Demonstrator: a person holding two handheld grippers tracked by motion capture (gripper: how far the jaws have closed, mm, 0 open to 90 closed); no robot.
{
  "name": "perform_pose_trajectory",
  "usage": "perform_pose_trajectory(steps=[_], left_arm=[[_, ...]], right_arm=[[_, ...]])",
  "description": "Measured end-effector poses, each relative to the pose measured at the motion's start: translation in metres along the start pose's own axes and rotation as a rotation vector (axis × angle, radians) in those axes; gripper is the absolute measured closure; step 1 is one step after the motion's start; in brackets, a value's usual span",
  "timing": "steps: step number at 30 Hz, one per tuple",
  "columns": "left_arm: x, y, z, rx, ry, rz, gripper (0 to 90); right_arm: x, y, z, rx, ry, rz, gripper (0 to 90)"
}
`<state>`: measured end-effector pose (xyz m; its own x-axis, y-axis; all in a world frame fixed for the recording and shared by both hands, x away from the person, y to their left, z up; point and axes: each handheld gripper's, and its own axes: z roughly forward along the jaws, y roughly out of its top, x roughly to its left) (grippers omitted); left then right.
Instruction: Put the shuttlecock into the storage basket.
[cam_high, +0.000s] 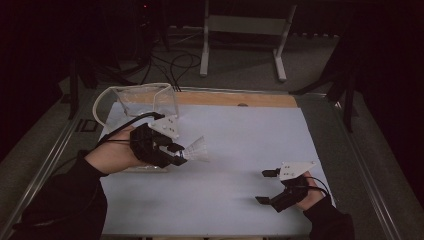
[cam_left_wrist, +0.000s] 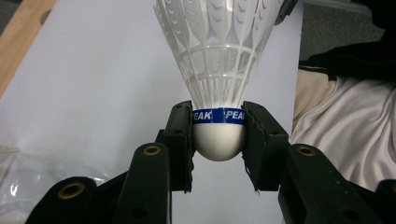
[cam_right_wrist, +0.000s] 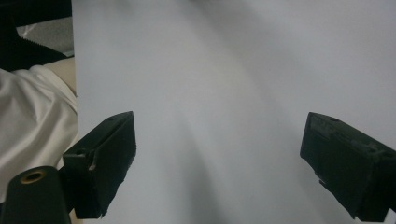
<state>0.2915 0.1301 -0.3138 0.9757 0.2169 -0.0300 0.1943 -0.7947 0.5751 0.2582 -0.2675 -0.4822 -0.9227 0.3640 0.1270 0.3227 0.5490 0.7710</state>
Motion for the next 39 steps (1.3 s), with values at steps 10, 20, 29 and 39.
perform_pose_trajectory(steps=[10,20,29,39], left_arm=[[0.005,-0.017,-0.02,-0.008,0.029,-0.024,66.7],[0.014,-0.036,-0.034,-0.016,0.049,-0.053,66.7],[0.023,-0.053,-0.041,-0.011,0.064,-0.09,66.7],[0.031,-0.071,-0.048,-0.019,0.095,-0.126,66.7]], right_arm=[[0.0,-0.003,0.002,-0.016,0.015,0.006,10.6],[-0.001,-0.004,0.003,-0.023,0.022,0.009,10.8],[-0.001,-0.004,0.003,-0.022,0.025,0.014,10.9],[0.0,-0.004,0.003,-0.024,0.036,0.013,11.2]])
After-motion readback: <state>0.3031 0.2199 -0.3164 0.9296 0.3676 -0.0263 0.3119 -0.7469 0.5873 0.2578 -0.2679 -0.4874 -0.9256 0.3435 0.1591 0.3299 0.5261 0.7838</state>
